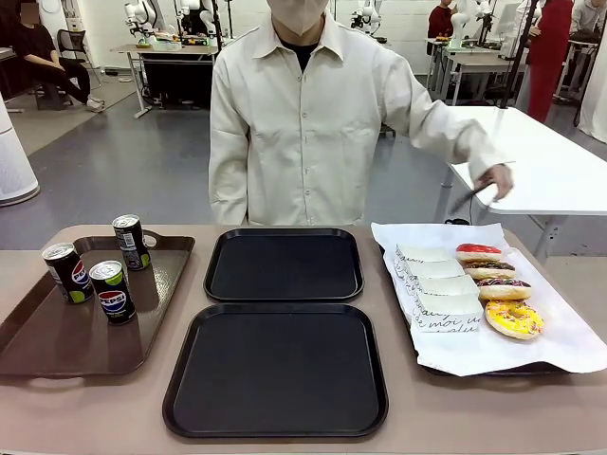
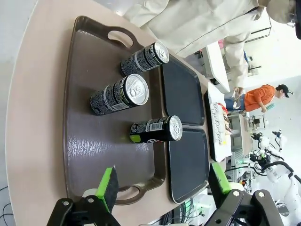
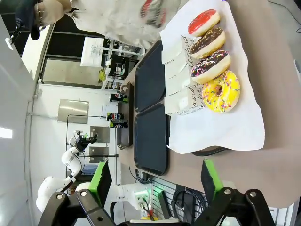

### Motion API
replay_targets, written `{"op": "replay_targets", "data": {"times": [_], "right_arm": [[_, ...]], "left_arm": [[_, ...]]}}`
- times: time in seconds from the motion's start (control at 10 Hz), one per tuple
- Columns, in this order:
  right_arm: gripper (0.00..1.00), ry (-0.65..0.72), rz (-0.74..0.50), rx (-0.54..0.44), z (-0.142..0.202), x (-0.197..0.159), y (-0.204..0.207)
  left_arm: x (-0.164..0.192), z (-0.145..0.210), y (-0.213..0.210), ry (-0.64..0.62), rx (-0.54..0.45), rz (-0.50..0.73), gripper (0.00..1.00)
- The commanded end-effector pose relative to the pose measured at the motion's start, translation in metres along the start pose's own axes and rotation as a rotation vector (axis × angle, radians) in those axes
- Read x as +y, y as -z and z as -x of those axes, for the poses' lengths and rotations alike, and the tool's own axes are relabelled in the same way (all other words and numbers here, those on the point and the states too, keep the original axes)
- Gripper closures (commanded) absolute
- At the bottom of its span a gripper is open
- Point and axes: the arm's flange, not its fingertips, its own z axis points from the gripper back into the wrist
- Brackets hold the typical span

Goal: Set up donuts and drinks on trays.
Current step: Pick up one Pepsi coke and place it on the Flat Tray.

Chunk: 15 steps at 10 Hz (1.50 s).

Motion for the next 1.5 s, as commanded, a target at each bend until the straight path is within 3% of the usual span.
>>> {"op": "replay_targets", "data": {"times": [0.0,0.5,0.8,1.1,1.4], "right_arm": [[0.0,-0.008,-0.02,0.001,0.001,-0.003,0.0],[0.0,-0.008,-0.02,0.001,0.001,-0.003,0.0],[0.0,-0.008,-0.02,0.001,0.001,-0.003,0.0],[0.0,-0.008,-0.02,0.001,0.001,-0.003,0.0],[0.0,-0.008,-0.02,0.001,0.001,-0.003,0.0]], "left_arm": [[0.001,0.0,0.001,-0.004,-0.015,0.019,0.0],[-0.001,0.0,0.0,-0.002,-0.004,0.003,0.0],[-0.061,-0.03,0.019,0.066,0.19,-0.09,0.0],[-0.135,-0.051,0.056,0.142,0.334,-0.353,0.0],[-0.18,-0.037,0.13,0.223,0.382,-0.587,0.0]]}}
